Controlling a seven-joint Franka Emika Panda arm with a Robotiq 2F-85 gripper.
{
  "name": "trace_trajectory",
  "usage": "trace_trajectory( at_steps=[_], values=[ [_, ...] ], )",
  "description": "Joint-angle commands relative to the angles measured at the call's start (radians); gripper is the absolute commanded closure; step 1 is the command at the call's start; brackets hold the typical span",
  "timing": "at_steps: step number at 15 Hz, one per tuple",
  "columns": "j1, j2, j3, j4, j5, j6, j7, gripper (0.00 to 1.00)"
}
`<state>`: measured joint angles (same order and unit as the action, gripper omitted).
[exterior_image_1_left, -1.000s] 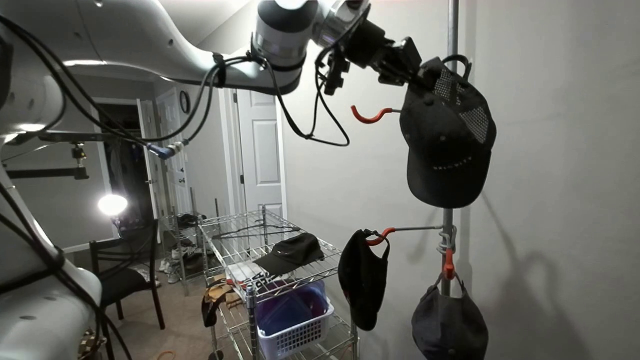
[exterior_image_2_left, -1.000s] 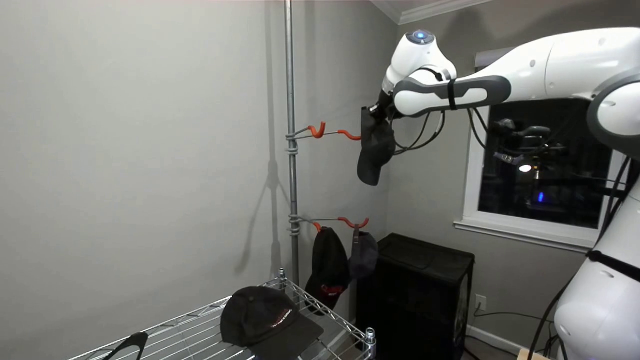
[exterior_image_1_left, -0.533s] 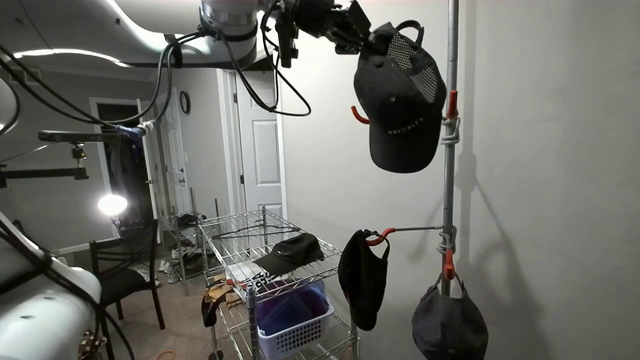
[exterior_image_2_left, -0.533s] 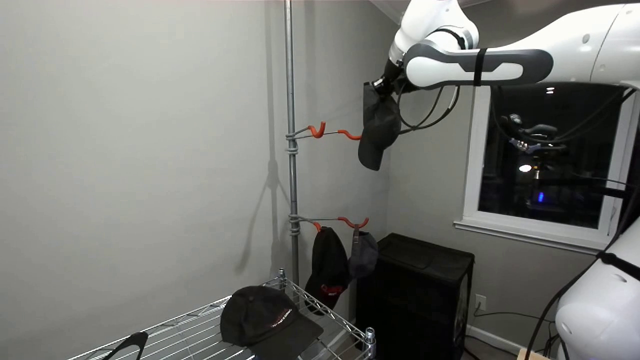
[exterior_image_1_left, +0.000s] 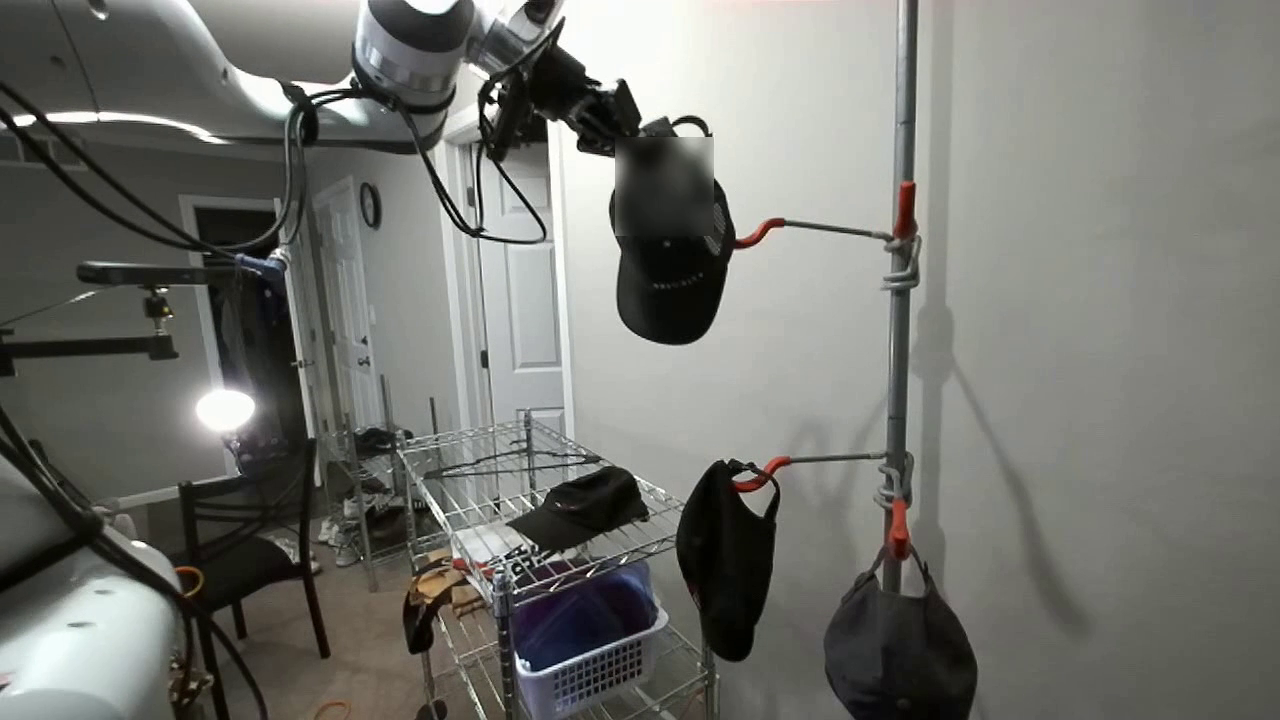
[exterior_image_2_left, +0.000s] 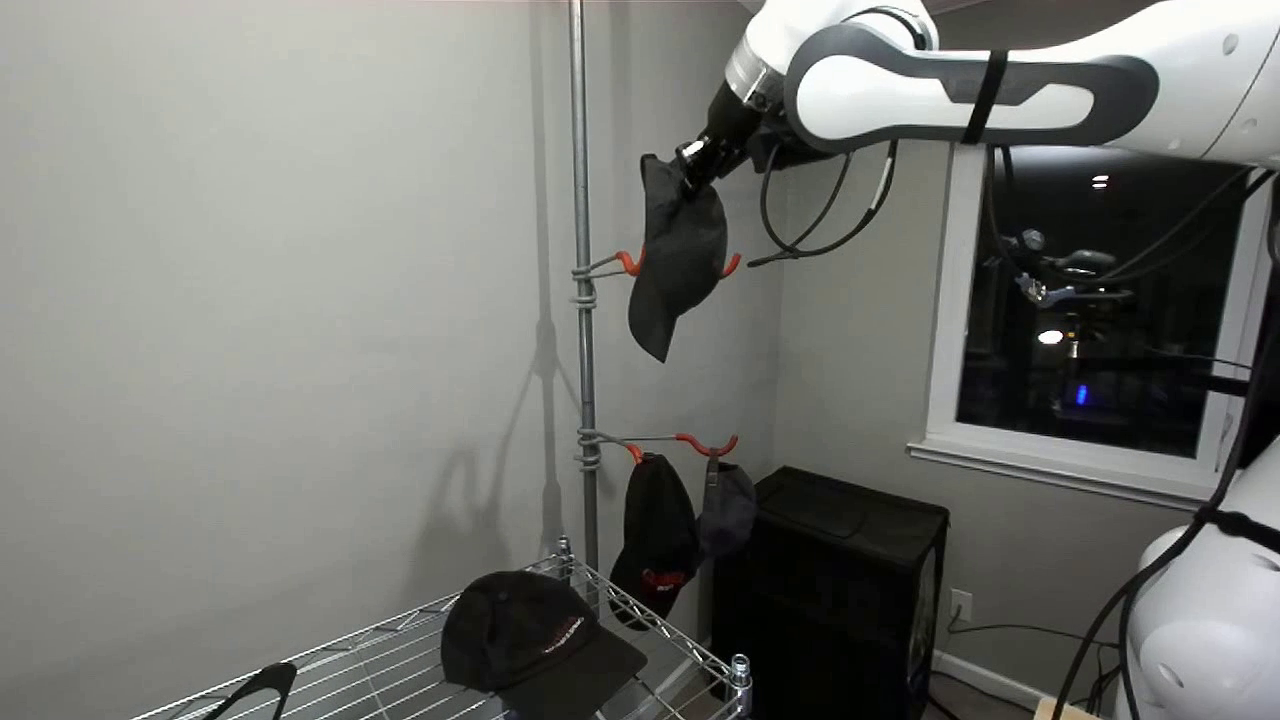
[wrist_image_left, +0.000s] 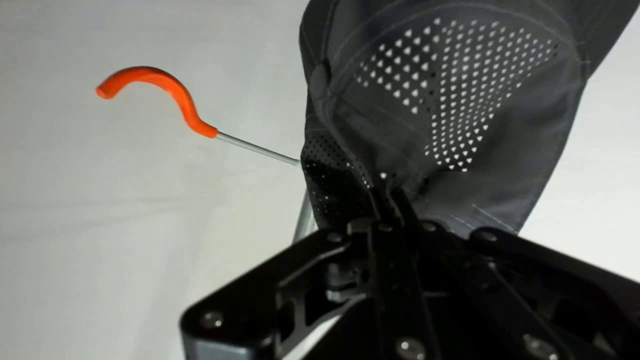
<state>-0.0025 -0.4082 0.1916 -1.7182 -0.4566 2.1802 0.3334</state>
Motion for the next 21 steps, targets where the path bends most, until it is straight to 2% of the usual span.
trace_trajectory(
  at_steps=[1, 5, 9, 12, 17, 21],
  values=[
    [0.033, -0.019, 0.018, 0.0, 0.043, -0.008, -0.085, 1.0],
    [0.048, -0.035, 0.042, -0.004, 0.031, -0.001, -0.104, 1.0],
    [0.023, -0.06, 0.087, -0.011, 0.002, -0.049, -0.04, 1.0],
    [0.048, -0.056, 0.106, -0.029, 0.033, -0.065, -0.045, 1.0],
    [0.081, 0.016, 0.151, -0.051, 0.074, -0.119, -0.052, 1.0],
    [0.101, 0.093, 0.163, -0.053, 0.091, -0.219, -0.057, 1.0]
  ],
)
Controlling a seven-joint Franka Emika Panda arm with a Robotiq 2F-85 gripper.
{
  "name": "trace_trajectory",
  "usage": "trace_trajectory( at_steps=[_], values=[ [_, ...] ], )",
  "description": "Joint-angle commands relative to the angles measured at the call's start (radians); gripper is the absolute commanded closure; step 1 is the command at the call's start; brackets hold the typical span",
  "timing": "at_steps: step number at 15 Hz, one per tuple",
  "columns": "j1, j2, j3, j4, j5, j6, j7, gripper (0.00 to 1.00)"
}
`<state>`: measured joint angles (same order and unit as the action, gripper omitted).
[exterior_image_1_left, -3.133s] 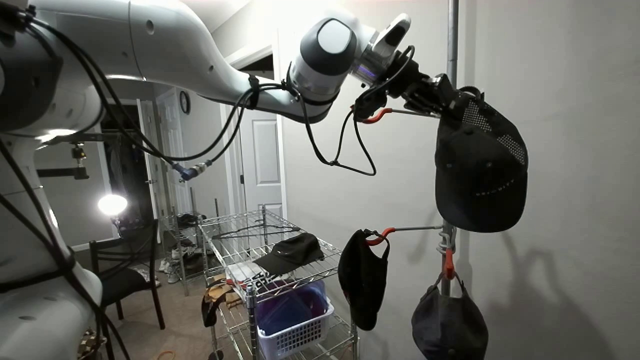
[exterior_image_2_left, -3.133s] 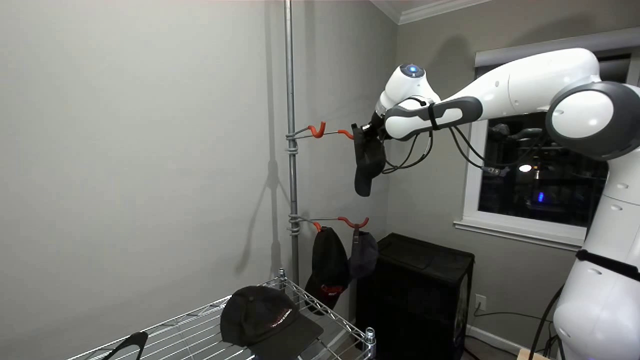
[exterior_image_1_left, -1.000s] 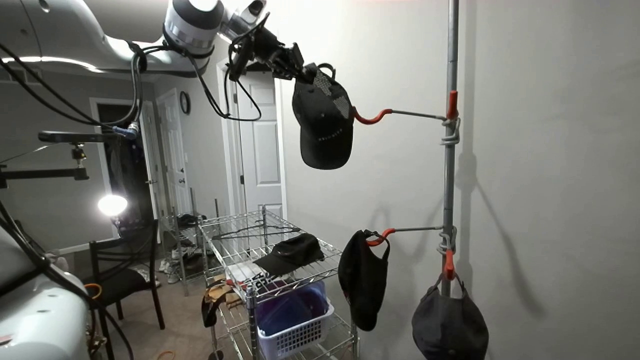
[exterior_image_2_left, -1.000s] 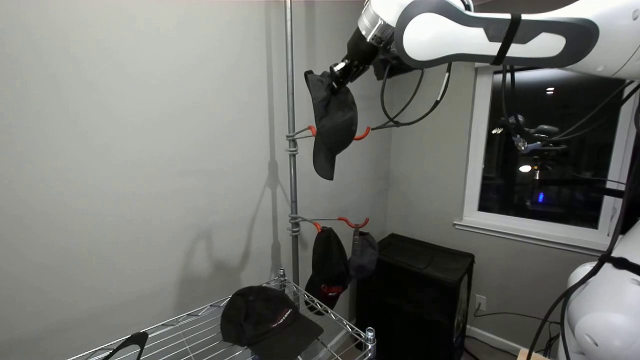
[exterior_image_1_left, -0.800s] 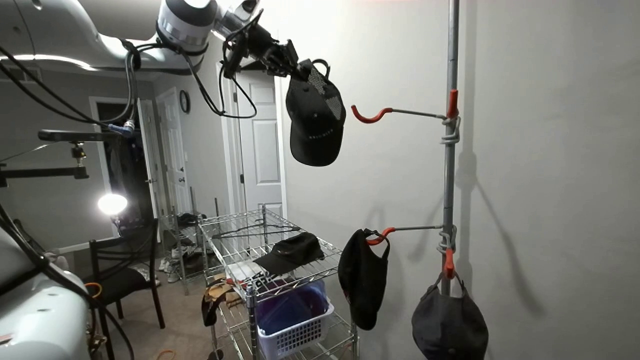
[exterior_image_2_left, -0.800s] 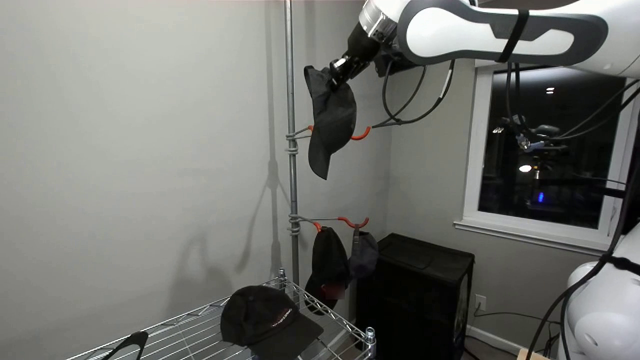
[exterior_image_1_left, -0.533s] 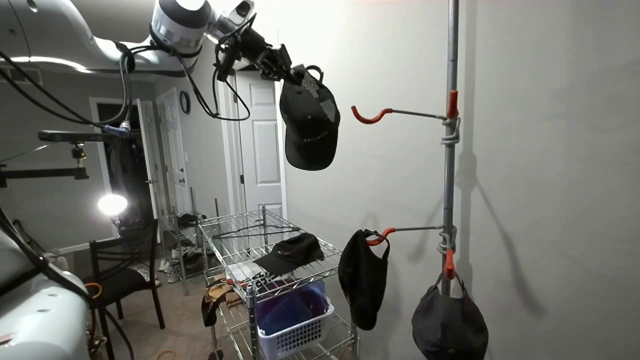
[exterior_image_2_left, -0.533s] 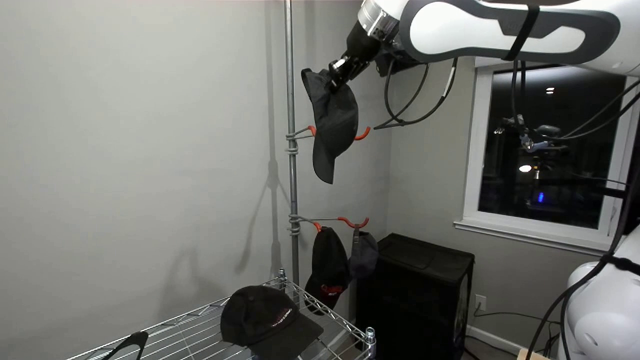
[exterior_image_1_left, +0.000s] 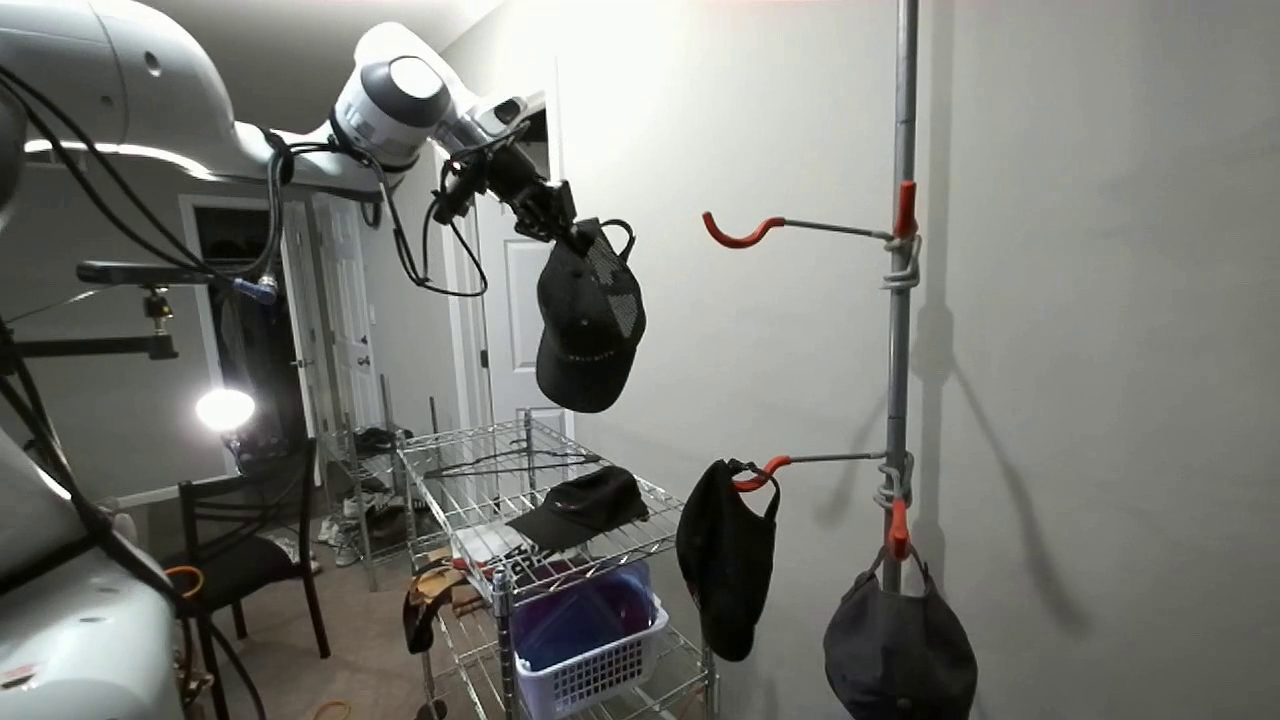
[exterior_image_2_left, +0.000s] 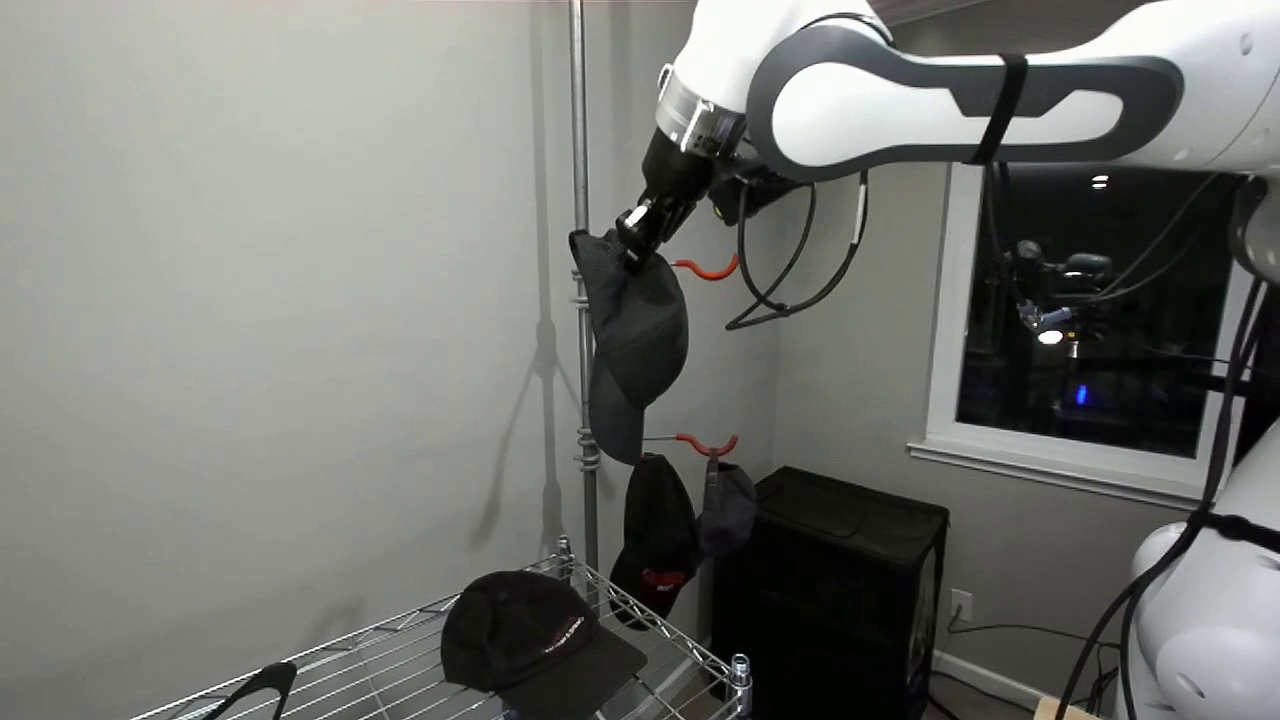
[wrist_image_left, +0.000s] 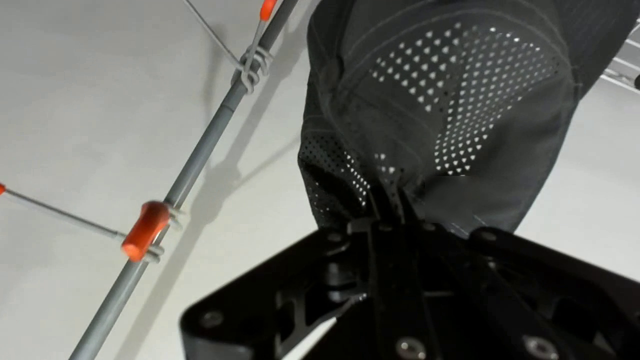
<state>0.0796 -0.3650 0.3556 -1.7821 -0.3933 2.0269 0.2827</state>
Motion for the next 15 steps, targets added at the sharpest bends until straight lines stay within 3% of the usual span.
trace_trajectory(
  at_steps=[1, 9, 15],
  values=[
    [0.028, 0.067, 0.002, 0.013, 0.026, -0.099, -0.008, 1.0],
    [0.12, 0.162, 0.028, 0.026, 0.017, -0.303, -0.005, 1.0],
    [0.173, 0.226, 0.034, 0.033, 0.022, -0.316, 0.003, 1.0]
  ],
)
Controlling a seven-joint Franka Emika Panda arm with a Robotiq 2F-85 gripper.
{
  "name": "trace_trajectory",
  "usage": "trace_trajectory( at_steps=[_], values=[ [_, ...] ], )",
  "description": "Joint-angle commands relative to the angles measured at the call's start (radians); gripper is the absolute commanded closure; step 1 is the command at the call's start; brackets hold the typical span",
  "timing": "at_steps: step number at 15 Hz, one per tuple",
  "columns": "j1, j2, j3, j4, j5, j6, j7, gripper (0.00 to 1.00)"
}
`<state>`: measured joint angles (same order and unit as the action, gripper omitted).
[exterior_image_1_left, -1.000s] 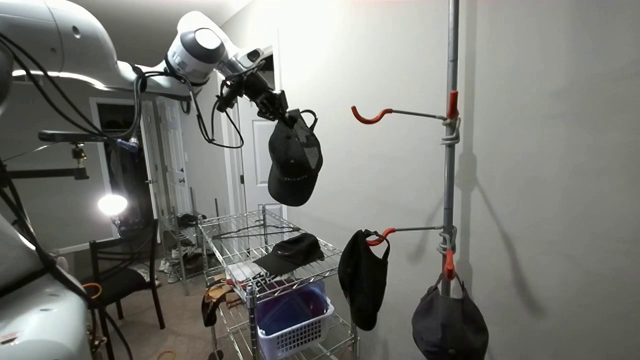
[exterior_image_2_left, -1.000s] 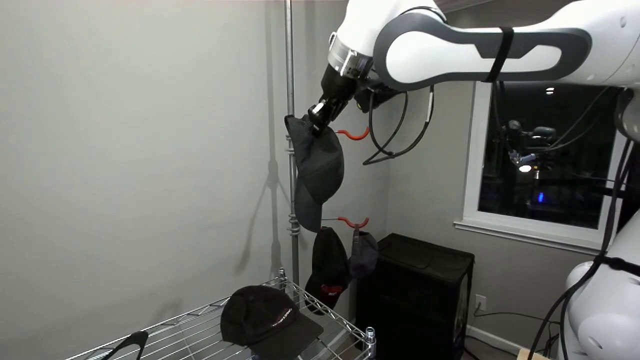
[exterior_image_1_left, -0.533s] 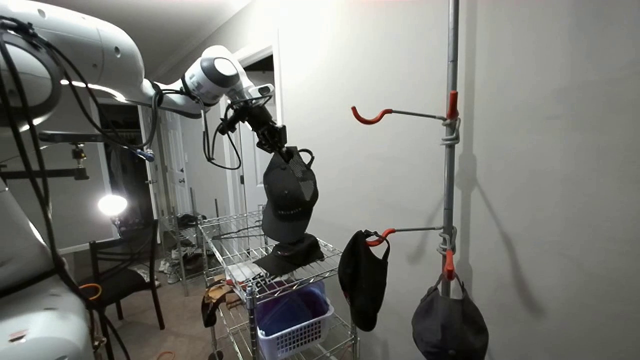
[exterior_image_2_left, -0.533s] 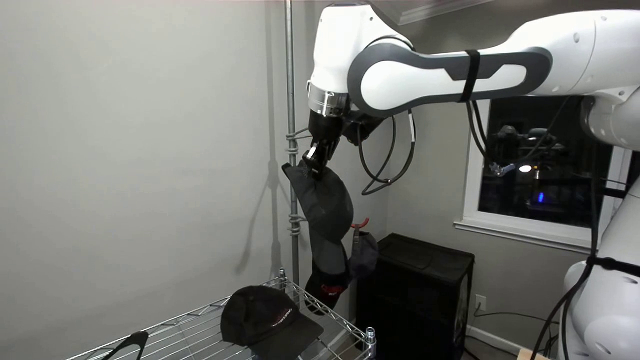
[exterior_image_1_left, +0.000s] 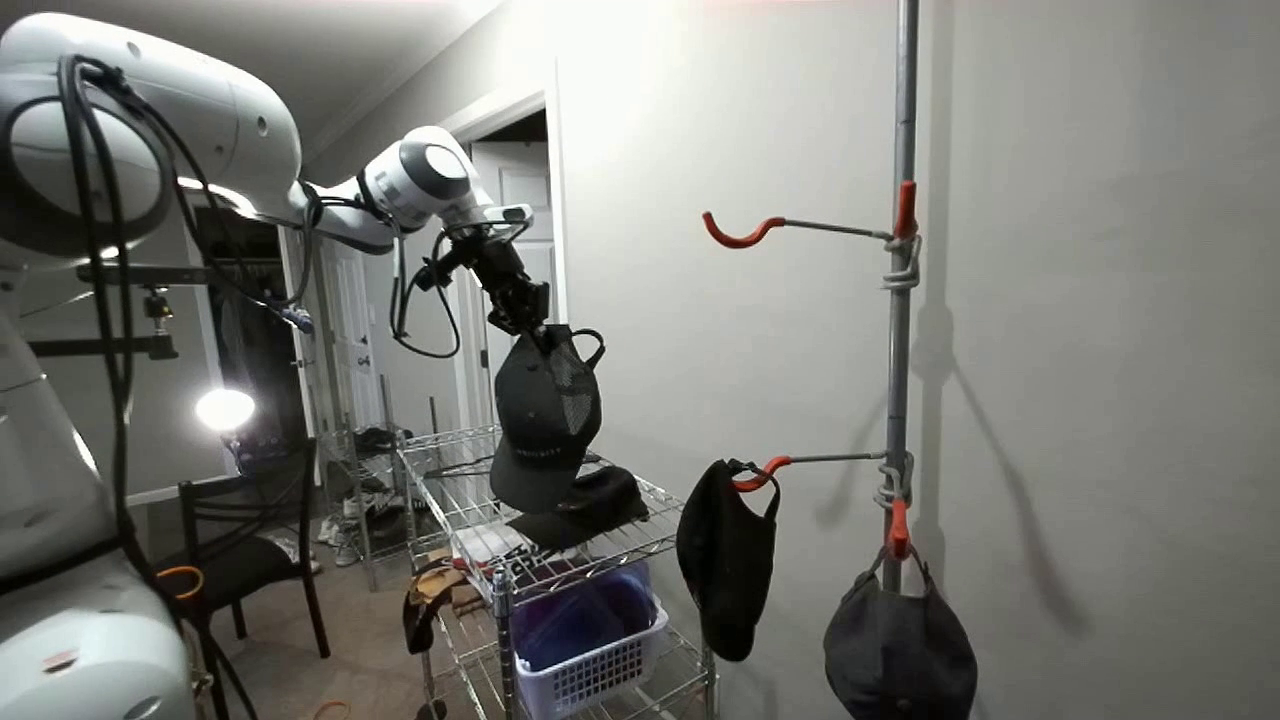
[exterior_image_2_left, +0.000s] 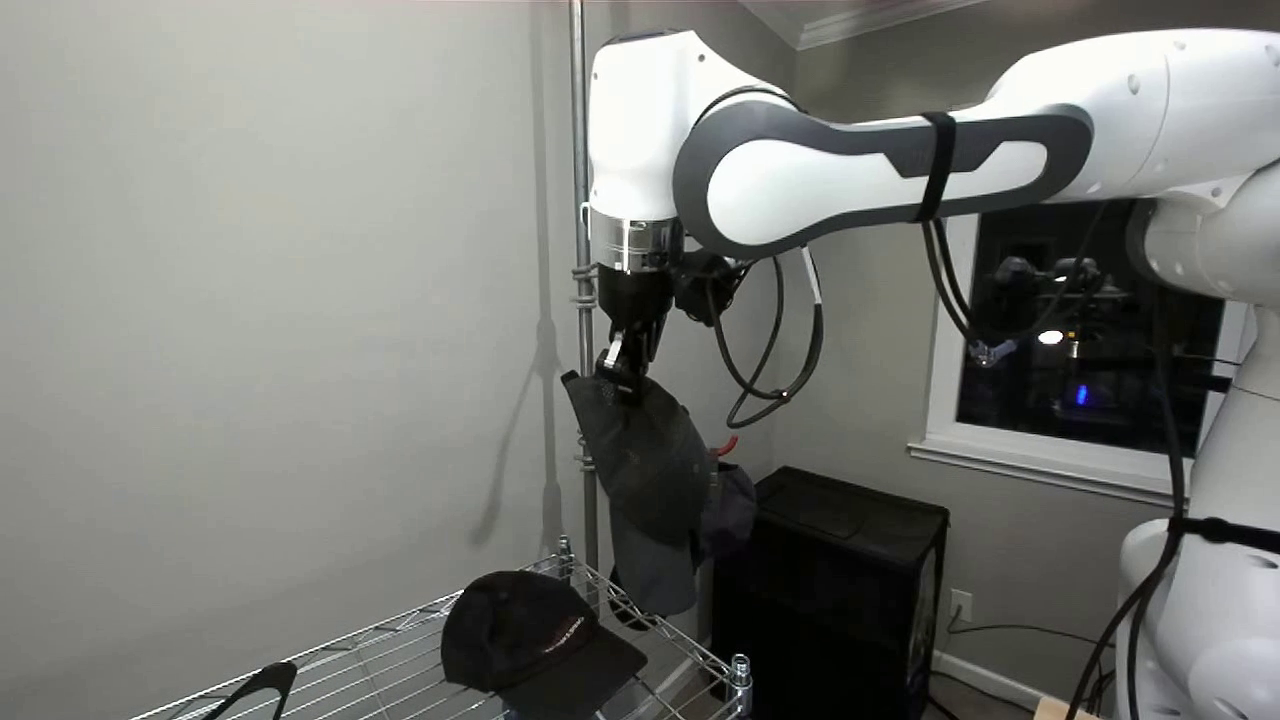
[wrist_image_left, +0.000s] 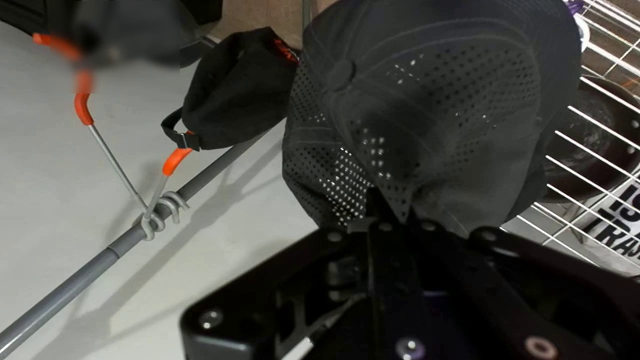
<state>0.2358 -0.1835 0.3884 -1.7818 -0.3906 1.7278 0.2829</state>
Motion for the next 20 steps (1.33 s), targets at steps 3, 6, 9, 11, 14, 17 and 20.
trace_trajectory(
  at_steps=[3, 6, 9, 11, 14, 17, 20],
  values=[
    [0.033, 0.103, 0.003, 0.056, -0.001, -0.01, 0.016, 1.0],
    [0.051, 0.17, 0.0, 0.09, 0.002, -0.011, 0.025, 1.0],
    [0.08, 0.226, -0.003, 0.12, 0.009, -0.022, 0.031, 1.0],
    [0.099, 0.253, -0.007, 0.133, 0.004, -0.023, 0.037, 1.0],
    [0.122, 0.282, -0.016, 0.149, -0.004, -0.021, 0.044, 1.0],
    [0.136, 0.304, -0.028, 0.155, -0.02, -0.012, 0.044, 1.0],
    [0.147, 0.331, -0.04, 0.157, -0.049, 0.004, 0.055, 1.0]
  ],
)
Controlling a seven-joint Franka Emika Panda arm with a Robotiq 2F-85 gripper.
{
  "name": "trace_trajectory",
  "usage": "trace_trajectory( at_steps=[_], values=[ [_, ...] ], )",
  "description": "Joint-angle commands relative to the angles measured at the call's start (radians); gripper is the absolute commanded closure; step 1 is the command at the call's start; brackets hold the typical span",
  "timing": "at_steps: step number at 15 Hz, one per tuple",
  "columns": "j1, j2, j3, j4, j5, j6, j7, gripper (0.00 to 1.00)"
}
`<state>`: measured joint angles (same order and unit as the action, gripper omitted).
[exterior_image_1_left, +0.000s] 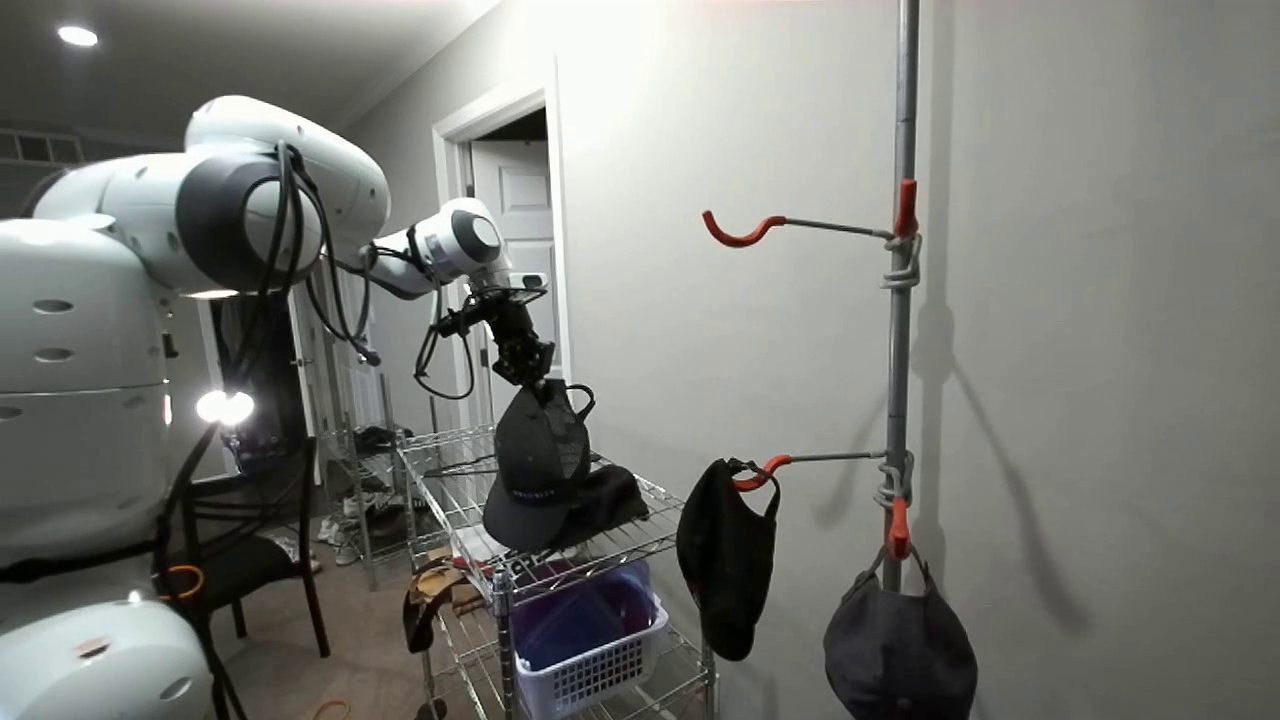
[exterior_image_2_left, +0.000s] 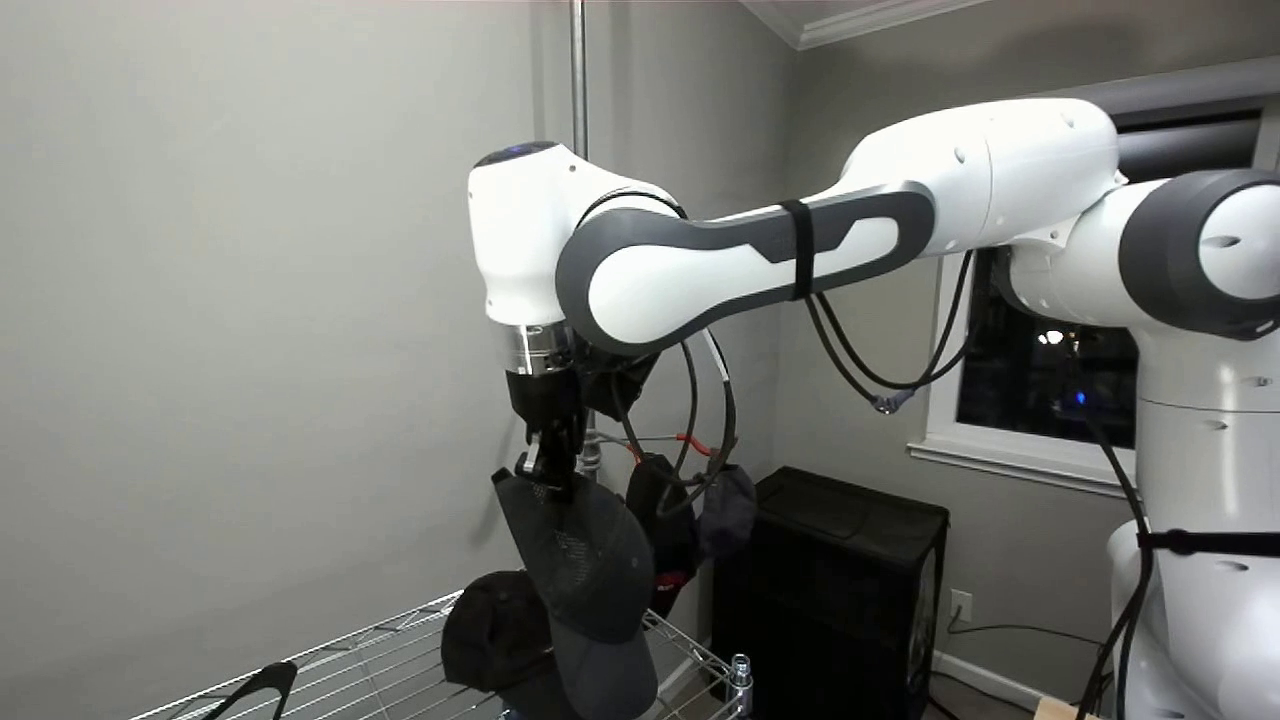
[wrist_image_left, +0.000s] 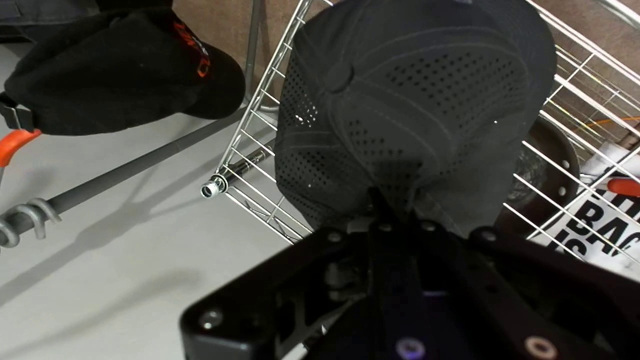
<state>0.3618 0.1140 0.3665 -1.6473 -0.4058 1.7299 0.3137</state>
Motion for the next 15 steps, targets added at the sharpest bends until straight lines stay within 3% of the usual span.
trace_trajectory(
  at_steps=[1, 12, 13, 14, 15],
  values=[
    [0.026, 0.045, -0.022, 0.024, -0.05, 0.015, 0.03, 1.0],
    [0.065, 0.114, -0.071, 0.075, -0.09, 0.027, 0.056, 1.0],
    [0.067, 0.118, -0.075, 0.084, -0.089, 0.013, 0.067, 0.93],
    [0.066, 0.12, -0.078, 0.091, -0.081, 0.001, 0.071, 0.73],
    [0.066, 0.119, -0.082, 0.092, -0.084, 0.007, 0.077, 0.68]
  ],
)
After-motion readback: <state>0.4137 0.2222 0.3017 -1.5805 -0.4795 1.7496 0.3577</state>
